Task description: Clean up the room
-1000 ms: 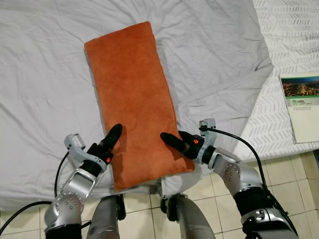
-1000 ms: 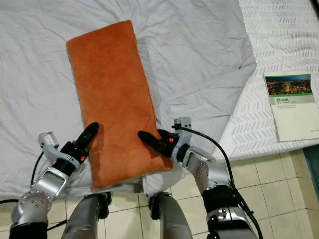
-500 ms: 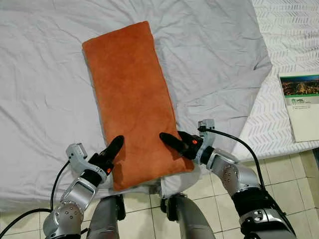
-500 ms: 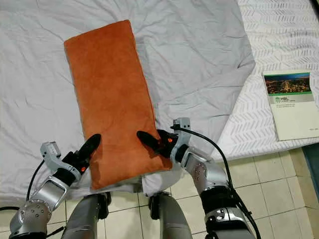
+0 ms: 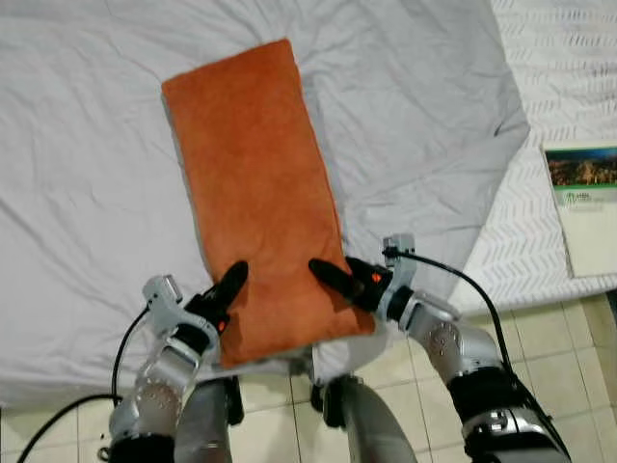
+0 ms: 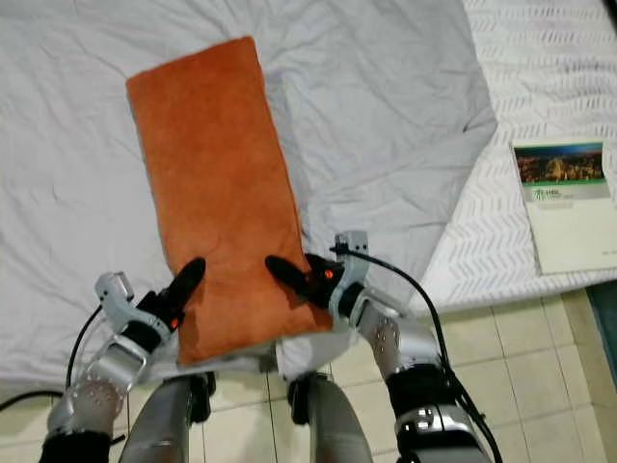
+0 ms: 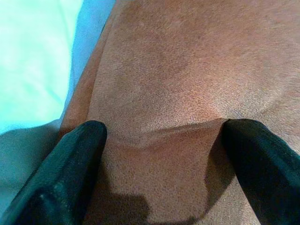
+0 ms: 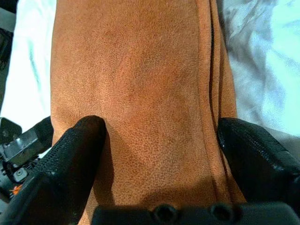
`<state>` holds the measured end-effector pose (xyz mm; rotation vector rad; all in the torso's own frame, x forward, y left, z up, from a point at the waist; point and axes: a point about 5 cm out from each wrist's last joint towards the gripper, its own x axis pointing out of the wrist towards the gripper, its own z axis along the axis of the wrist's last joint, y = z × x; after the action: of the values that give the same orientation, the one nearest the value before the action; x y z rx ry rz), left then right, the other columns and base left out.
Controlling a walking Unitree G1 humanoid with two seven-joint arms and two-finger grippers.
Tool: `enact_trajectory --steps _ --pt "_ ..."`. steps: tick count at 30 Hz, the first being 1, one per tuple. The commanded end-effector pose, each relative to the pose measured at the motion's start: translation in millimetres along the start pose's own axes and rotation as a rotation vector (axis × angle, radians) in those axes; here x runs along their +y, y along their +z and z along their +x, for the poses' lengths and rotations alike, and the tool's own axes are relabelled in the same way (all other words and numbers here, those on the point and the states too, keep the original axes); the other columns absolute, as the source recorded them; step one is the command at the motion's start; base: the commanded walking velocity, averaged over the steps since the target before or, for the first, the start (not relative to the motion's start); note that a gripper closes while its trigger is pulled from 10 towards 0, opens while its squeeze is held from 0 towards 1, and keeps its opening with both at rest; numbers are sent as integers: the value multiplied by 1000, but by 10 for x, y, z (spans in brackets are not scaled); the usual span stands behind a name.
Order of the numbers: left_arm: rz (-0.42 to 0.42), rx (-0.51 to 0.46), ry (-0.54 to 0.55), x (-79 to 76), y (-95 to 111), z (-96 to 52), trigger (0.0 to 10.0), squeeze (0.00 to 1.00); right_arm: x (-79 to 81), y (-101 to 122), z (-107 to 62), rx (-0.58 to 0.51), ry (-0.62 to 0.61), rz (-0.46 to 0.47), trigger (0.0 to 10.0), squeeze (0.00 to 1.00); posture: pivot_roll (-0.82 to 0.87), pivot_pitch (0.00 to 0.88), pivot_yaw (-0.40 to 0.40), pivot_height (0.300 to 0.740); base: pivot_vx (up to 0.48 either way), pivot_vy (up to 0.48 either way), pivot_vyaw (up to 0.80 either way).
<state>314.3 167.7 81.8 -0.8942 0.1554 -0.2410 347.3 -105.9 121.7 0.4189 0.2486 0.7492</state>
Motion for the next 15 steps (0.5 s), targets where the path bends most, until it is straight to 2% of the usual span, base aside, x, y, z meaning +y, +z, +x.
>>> enact_trajectory --steps 1,2,3,4,5,6,10,15 --pt "-57 144 105 177 -444 -94 10000 0 -69 -426 -81 143 -59 64 10000 0 -88 765 -198 740 0 0 0" --pt "-60 141 110 187 -456 -85 10000 0 -66 -439 -76 144 -60 67 10000 0 -90 754 -204 740 0 0 0" --pt "-66 131 135 221 -461 -75 8196 0 -56 -460 -61 142 -61 73 9373 0 -90 752 -204 740 0 0 0" --pt "-67 127 151 240 -460 -72 8196 0 -51 -469 -53 142 -61 75 9373 0 -90 752 -204 740 0 0 0" --pt "-75 119 140 239 -460 -62 0 0 -46 -491 -42 146 -66 69 784 0 -92 747 -205 740 0 0 0" --pt "-69 115 145 245 -462 -57 0 0 -40 -514 -33 153 -69 63 0 0 -92 747 -205 740 0 0 0" --pt "-45 79 165 287 -444 -39 0 0 -8 -613 -7 184 -68 40 0 0 -92 747 -205 740 0 0 0" --pt "-43 65 155 290 -444 -23 0 0 -13 -629 0 182 -75 42 0 0 -98 740 -213 740 0 0 0"
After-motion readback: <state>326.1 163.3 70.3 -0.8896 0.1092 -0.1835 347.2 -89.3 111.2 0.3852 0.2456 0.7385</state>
